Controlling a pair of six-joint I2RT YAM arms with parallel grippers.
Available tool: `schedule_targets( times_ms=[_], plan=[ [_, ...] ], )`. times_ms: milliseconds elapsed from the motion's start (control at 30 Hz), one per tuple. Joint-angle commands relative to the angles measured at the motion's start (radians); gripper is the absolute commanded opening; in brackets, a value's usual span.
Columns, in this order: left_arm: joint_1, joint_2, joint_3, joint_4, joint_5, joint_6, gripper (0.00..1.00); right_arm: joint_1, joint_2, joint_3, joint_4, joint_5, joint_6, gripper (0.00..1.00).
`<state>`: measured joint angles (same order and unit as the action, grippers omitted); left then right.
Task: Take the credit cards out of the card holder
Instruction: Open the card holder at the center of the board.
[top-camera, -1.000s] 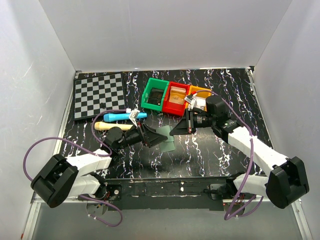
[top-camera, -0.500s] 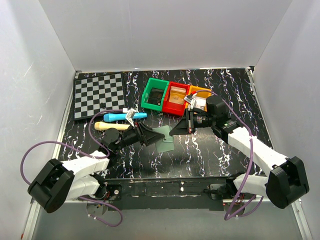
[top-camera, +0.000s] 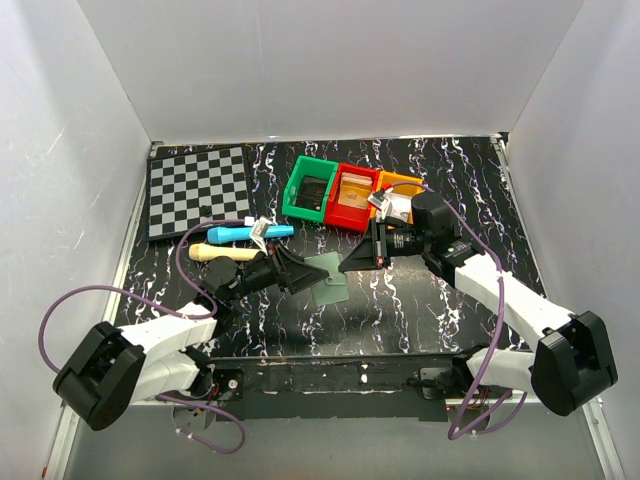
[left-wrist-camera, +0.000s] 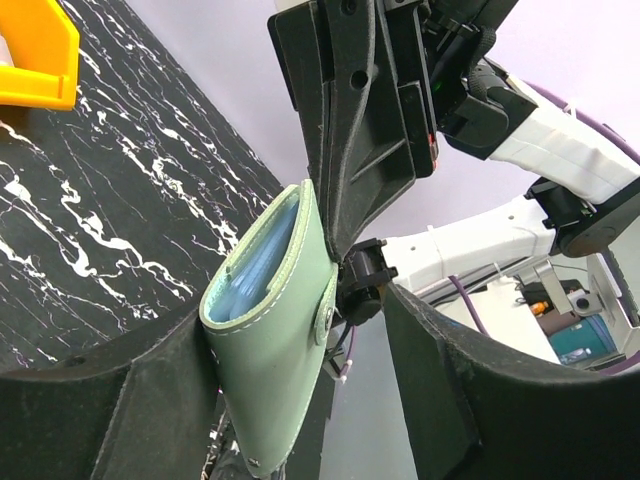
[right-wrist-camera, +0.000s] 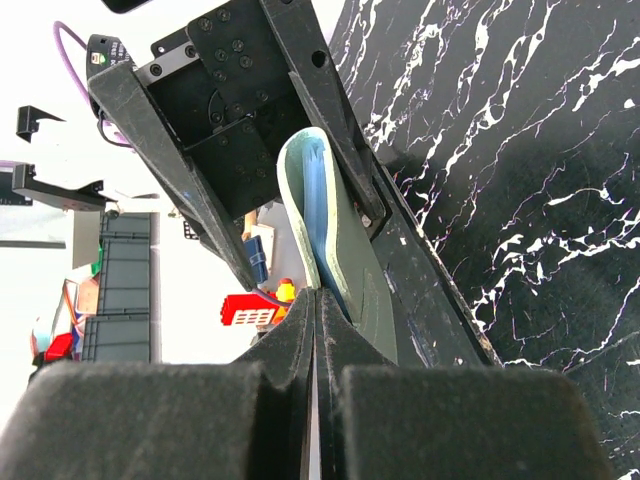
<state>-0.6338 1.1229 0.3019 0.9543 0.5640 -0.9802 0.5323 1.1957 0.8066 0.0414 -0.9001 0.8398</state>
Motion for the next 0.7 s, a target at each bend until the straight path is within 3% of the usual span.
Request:
schedule_targets(
  times_ms=[0, 167, 367, 467, 567, 667],
  plan=[
    [0.009, -0.031, 0.005, 0.004, 0.020, 0.011, 0.59, -0.002, 0.008, 0.003, 0.051, -0.020, 0.004, 0.01],
    [0.009, -0.021, 0.002, 0.031, 0.036, 0.003, 0.38, -0.005, 0.015, 0.002, 0.052, -0.019, 0.001, 0.01],
    [0.009, -0.026, -0.004, 0.043, 0.037, 0.000, 0.23, -0.011, 0.018, -0.007, 0.052, -0.019, -0.004, 0.01],
    [0.009, -0.026, -0.003, 0.035, 0.040, -0.003, 0.00, -0.011, 0.015, 0.005, 0.031, -0.014, -0.024, 0.01],
    [0.009, -0.032, 0.026, -0.053, 0.033, -0.006, 0.00, -0.011, 0.002, 0.061, -0.125, 0.042, -0.111, 0.03],
    [0.009, -0.035, 0.086, -0.197, 0.030, 0.026, 0.00, -0.008, -0.018, 0.152, -0.352, 0.165, -0.238, 0.37]
  ],
)
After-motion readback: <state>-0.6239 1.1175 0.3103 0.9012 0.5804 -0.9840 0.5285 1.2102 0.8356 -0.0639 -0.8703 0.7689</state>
